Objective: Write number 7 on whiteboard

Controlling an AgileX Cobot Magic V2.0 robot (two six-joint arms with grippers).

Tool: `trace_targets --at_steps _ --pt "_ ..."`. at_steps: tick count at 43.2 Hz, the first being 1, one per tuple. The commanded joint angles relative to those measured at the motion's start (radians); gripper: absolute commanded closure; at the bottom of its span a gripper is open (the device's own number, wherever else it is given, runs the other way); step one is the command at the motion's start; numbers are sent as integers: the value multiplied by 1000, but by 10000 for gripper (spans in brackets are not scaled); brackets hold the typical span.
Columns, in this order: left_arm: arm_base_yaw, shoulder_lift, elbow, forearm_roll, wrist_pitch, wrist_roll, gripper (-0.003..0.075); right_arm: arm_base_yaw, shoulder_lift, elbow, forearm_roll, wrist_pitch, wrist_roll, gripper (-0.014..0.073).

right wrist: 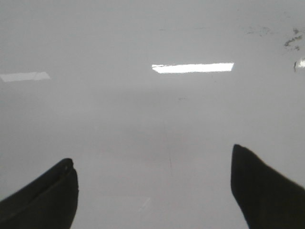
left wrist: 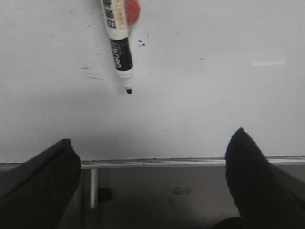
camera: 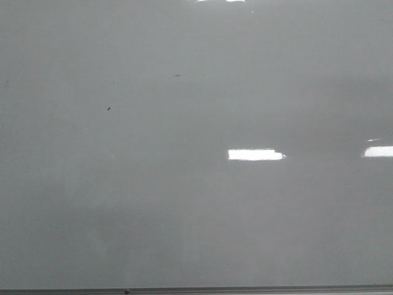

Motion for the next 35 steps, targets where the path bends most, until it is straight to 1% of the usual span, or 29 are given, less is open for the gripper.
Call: trace_targets --at_steps 1,6,10,13,17,31,35 --pt "-7 76 -61 91 -87 -55 135 -2 17 -36 9 -82 -3 -71" --pt "-7 159 -67 141 -190 -77 135 -2 17 -36 9 -82 -3 -71" --pt "5 227 -67 256 -237 -199 136 -2 17 -36 9 -82 -3 -71" --pt "27 256 -67 305 -254 -261 135 -2 17 -36 9 -82 -3 -71" --pt "57 278 -67 304 -298 -264 135 -2 17 -36 9 -82 -3 -71" --pt "112 367 -67 321 -532 -264 136 -2 17 -36 9 -82 -3 -71" --pt "124 371 -67 321 -567 -264 136 -2 17 -36 9 -82 -3 -71"
